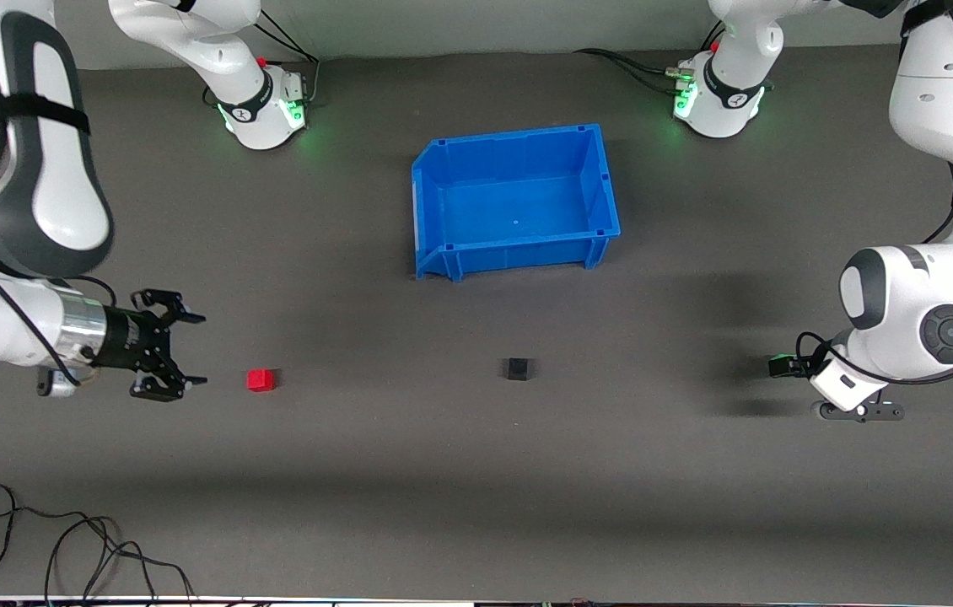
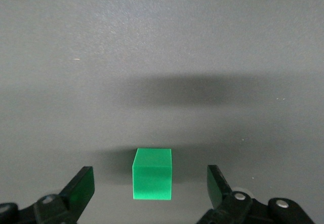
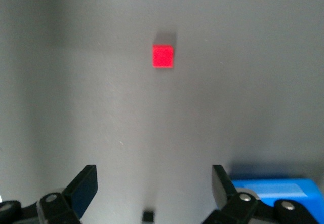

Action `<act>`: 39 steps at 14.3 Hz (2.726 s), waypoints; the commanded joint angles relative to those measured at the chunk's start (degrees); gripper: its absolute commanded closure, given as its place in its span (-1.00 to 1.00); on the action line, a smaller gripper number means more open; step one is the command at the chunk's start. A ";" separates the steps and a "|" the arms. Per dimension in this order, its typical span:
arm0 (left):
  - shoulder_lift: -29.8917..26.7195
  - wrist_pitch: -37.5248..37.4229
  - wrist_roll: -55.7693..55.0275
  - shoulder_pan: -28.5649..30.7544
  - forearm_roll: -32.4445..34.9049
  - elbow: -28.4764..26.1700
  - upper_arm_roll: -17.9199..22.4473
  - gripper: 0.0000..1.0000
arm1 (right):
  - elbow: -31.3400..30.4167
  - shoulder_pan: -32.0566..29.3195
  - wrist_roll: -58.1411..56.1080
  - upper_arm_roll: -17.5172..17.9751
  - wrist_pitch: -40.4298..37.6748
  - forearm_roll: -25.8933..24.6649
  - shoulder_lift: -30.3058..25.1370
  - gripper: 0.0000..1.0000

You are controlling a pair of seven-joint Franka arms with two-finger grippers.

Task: Attach green and red cubes to black cube
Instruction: 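Reach the right gripper to the red cube while the left gripper reaches the green cube, then close the right gripper on the red cube while the left gripper grasps green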

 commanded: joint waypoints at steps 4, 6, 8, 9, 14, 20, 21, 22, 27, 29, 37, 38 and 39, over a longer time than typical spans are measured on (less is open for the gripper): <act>3.13 1.11 1.86 0.12 0.96 0.48 -0.19 -0.79 | -11.78 0.25 -12.14 -0.30 16.71 7.26 3.78 -1.00; 3.75 2.24 1.94 0.03 0.96 0.74 -0.19 -0.73 | -12.06 0.16 -14.00 -0.30 19.27 8.07 6.42 -1.00; 4.89 3.48 1.94 -0.50 0.96 0.74 -0.19 -0.64 | -12.06 -0.19 -14.27 -0.30 21.03 8.07 8.53 -1.00; 5.33 3.57 1.94 -0.50 0.96 0.92 -0.19 -0.61 | -12.23 -0.54 -15.49 -0.30 21.47 8.15 9.41 -1.00; 5.77 3.48 2.12 -0.15 1.05 1.36 -0.19 -0.24 | -13.73 -2.12 -20.59 -0.30 22.44 11.67 12.23 -0.99; 5.16 1.99 1.86 0.47 1.05 1.53 -0.10 0.49 | -13.81 -2.47 -21.21 -0.30 23.50 11.67 14.69 -0.99; 5.16 1.99 1.68 0.38 1.05 1.62 -0.01 0.77 | -13.81 -2.47 -21.13 -0.30 23.50 11.67 14.78 -0.98; 5.16 1.99 1.50 0.38 1.05 1.62 -0.01 0.99 | -13.81 -2.47 -21.13 -0.30 23.50 11.67 14.87 -0.88; 4.46 1.90 -6.00 -0.32 -0.18 2.41 -0.10 1.00 | -13.64 -2.56 -21.13 -0.30 23.41 11.76 14.78 0.26; 4.28 -2.29 -22.32 -0.93 -0.01 5.56 -0.63 1.00 | -13.55 -2.56 -21.13 -0.30 23.32 11.76 14.52 0.42; 4.02 -14.53 -48.74 -4.45 -4.23 18.14 -1.42 1.00 | -9.34 0.67 -13.42 0.40 19.12 11.67 11.88 0.45; 3.93 -14.45 -51.90 -4.45 -4.49 18.49 -1.42 1.00 | -8.37 2.60 -11.04 0.32 18.76 11.67 11.80 0.45; 4.01 -14.18 -54.98 -4.37 -4.75 18.67 -1.42 1.00 | -7.49 4.71 -7.62 0.32 18.84 11.67 11.80 0.46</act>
